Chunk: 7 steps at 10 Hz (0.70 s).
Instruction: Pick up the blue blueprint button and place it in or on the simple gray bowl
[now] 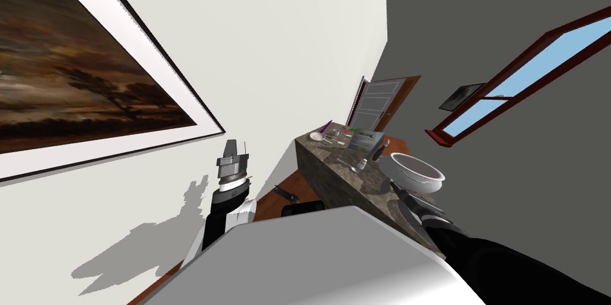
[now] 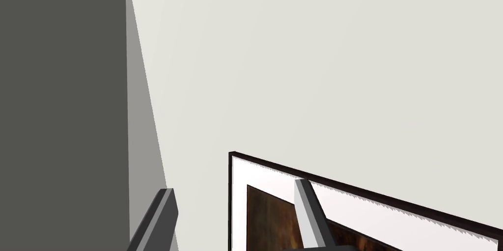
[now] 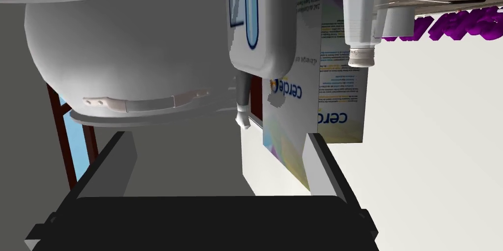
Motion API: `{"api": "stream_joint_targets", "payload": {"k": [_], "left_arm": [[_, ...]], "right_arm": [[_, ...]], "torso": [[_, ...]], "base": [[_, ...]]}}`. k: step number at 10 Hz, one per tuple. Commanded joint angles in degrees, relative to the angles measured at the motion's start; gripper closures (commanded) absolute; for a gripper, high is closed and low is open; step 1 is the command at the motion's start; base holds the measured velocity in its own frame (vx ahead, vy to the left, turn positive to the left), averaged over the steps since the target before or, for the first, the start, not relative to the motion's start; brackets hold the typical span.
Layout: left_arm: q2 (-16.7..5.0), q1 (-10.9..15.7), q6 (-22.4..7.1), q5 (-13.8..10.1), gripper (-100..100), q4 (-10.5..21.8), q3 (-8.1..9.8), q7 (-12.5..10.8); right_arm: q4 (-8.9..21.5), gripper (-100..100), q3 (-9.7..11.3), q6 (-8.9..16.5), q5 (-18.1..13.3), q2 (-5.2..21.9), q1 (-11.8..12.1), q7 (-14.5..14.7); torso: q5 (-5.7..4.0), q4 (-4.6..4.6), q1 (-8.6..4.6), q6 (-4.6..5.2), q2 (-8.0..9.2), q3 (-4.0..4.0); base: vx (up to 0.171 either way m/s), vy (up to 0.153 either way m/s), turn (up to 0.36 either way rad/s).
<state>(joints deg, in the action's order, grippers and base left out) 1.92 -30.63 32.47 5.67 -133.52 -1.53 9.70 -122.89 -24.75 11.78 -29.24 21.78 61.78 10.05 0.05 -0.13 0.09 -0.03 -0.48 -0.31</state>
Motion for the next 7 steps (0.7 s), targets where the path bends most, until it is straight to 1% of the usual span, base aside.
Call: {"api": "stream_joint_targets", "payload": {"k": [1,3,4,6,7], "left_arm": [[0.0,0.0,0.0,0.0,0,0.0,0.00,0.0],[0.0,0.0,0.0,0.0,0,0.0,0.00,0.0],[0.0,0.0,0.0,0.0,0,0.0,0.00,0.0],[0.0,0.0,0.0,0.0,0,0.0,0.00,0.0],[0.0,0.0,0.0,0.0,0,0.0,0.00,0.0]], "right_arm": [[1.4,-100,-0.2,1.6,-0.4,-0.8,-0.1,-0.7],[2.9,-100,-0.4,3.2,-0.9,-1.8,-0.1,-1.4],[3.5,-100,-0.5,3.8,-1.1,-2.2,-0.1,-1.6],[5.4,-100,-0.8,6.0,-1.7,-3.7,0.1,-2.5],[5.9,-100,-0.8,6.5,-1.9,-4.0,0.1,-2.7]], "torso": [[0.00,0.00,0.00,0.00,0.00,0.00],[0.02,-0.01,0.11,0.01,-0.02,-0.01],[0.05,0.01,0.16,0.01,0.09,0.04],[0.02,0.06,0.01,0.01,0.31,0.17],[0.01,0.07,0.00,0.01,0.30,0.17]], "base": [[0.141,0.074,0.067],[0.132,0.100,0.066],[0.061,0.070,0.031],[0.066,0.055,0.090],[0.062,0.051,0.053]]}}
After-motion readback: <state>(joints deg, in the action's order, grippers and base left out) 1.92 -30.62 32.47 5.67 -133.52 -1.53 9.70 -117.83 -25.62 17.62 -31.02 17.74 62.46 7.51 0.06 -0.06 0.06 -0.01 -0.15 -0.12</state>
